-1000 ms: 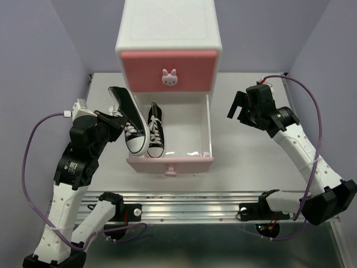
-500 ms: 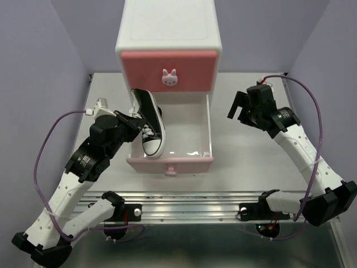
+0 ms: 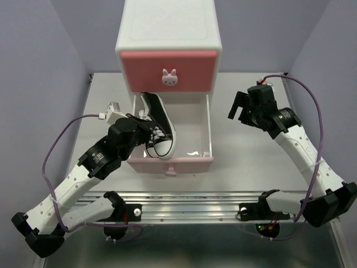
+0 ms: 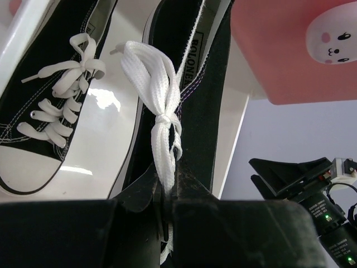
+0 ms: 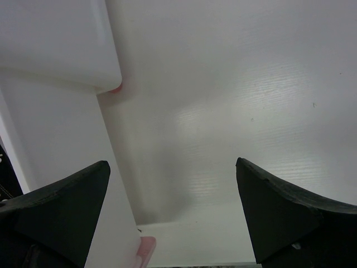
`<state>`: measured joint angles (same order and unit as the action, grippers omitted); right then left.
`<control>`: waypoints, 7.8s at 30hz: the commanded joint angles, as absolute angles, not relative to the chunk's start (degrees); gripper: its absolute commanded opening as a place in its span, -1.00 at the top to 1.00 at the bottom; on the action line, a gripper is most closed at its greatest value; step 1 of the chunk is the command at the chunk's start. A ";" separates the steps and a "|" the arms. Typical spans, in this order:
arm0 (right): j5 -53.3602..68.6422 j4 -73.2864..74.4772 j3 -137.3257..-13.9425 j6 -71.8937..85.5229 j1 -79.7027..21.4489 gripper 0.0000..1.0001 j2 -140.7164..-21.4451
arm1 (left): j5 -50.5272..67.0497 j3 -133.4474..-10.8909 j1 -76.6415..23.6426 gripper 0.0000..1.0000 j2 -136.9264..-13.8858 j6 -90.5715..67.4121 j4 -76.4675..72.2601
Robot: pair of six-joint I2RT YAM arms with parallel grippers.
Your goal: Place and organize the shoes in the shoe cabinet
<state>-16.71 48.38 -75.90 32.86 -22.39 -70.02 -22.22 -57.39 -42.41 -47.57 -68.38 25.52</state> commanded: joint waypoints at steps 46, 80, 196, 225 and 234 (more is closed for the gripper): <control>-19.95 48.96 -78.57 34.19 -21.97 -1.00 -66.80 | -20.75 -64.42 -41.49 1.00 -64.42 -65.48 11.69; -21.01 48.60 -76.73 34.89 -21.97 -1.00 -66.80 | -18.72 -58.62 -39.29 1.00 -70.66 -45.70 3.17; -22.76 48.34 -74.09 34.72 -21.97 -1.00 -63.63 | -16.52 -66.80 -36.12 1.00 -82.88 -49.75 21.79; -20.57 44.65 -75.58 34.45 -21.97 -1.00 -62.84 | -14.59 -74.44 -36.21 -0.97 -74.62 -40.26 25.31; -14.26 38.69 -76.99 30.50 -21.97 -1.00 -61.00 | -11.60 -76.46 -36.30 -0.97 -69.09 -36.57 27.85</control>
<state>-18.55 45.43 -74.15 33.19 -22.39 -63.07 -12.45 -73.52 -36.25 -71.16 -39.62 26.13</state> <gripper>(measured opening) 0.998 0.986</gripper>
